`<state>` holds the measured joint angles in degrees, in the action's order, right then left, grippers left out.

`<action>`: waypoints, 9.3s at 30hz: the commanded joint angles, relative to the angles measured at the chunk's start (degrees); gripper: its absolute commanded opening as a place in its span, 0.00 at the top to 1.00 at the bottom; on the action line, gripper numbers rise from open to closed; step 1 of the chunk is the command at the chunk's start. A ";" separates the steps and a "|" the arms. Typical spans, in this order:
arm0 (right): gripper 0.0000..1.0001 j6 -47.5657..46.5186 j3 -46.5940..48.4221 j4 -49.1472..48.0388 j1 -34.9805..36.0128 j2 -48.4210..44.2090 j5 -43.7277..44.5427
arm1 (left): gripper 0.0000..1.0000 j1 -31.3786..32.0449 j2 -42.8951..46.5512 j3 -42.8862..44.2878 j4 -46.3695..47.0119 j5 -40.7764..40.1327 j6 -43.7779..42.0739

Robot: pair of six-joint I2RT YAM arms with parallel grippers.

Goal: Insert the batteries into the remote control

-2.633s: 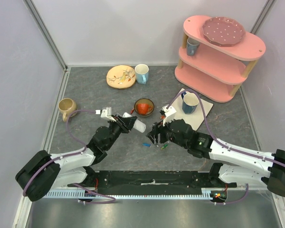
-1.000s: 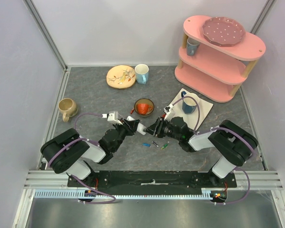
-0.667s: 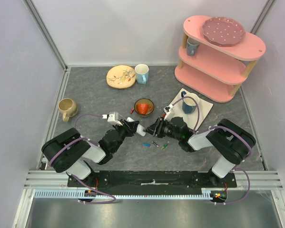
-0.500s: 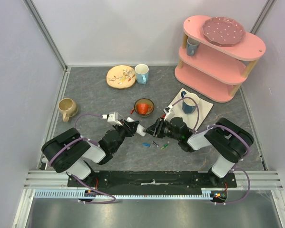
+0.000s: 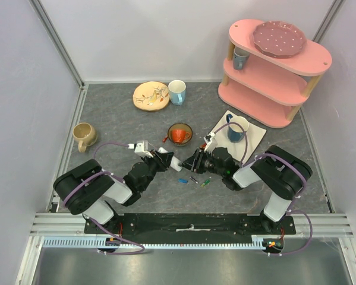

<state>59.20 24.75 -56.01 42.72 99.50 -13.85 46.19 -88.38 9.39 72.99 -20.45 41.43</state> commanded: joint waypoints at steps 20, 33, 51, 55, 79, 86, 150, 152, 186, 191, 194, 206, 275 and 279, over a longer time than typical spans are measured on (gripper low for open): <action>0.55 1.80 0.91 -6.92 -0.18 3.24 -1.71 | 0.98 1.44 -1.27 0.28 3.82 -0.38 1.72; 0.60 3.20 0.91 -8.77 -0.27 4.91 -2.41 | 0.98 1.97 -1.80 0.37 3.74 -0.38 1.81; 0.70 2.68 1.44 -7.63 -0.18 3.68 -2.68 | 0.98 2.41 -0.65 2.65 -2.32 -0.38 -0.47; 0.70 2.59 1.53 -7.27 -0.27 3.24 -2.76 | 0.98 2.58 -0.57 2.74 -2.50 -0.56 -0.65; 0.70 1.01 0.12 -3.85 -0.18 -1.50 -1.62 | 0.98 2.67 -0.21 2.74 -4.70 -1.79 -0.91; 0.70 0.65 0.21 -3.14 -0.18 -2.12 -1.54 | 0.98 2.76 -0.13 2.83 -4.79 -1.88 -1.35; 0.67 -3.21 -1.73 1.87 -0.18 -6.77 0.14 | 0.98 2.76 11.91 2.21 -17.71 5.68 5.24; 0.66 -3.56 -1.64 2.57 -0.18 -7.22 0.14 | 0.98 2.76 11.65 2.39 -17.53 5.51 5.33; 0.29 -30.19 2.76 57.49 -0.18 -42.46 19.03 | 0.98 -1.19 45.04 3.71 -49.51 17.97 8.83; 0.26 -29.67 3.81 61.10 -0.18 -43.16 29.19 | 0.98 -5.66 46.02 2.74 -47.60 31.29 13.58; 0.25 -28.88 3.02 60.93 -0.27 -44.92 31.94 | 0.98 -10.76 43.13 1.43 -40.95 42.45 17.10; 0.22 -31.96 7.50 65.76 0.61 -39.74 32.74 | 0.98 -18.07 36.53 0.46 -24.95 60.34 21.84; 0.56 -35.65 14.10 59.61 2.37 -14.43 28.53 | 0.98 -19.04 37.84 -2.88 -31.33 59.65 19.30; 0.58 -35.21 14.01 59.61 2.46 -13.37 28.26 | 0.98 -19.04 38.02 -3.06 -31.16 59.38 19.57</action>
<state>23.11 38.94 5.15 44.86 84.77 14.83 27.33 -51.22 6.74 39.31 39.07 62.70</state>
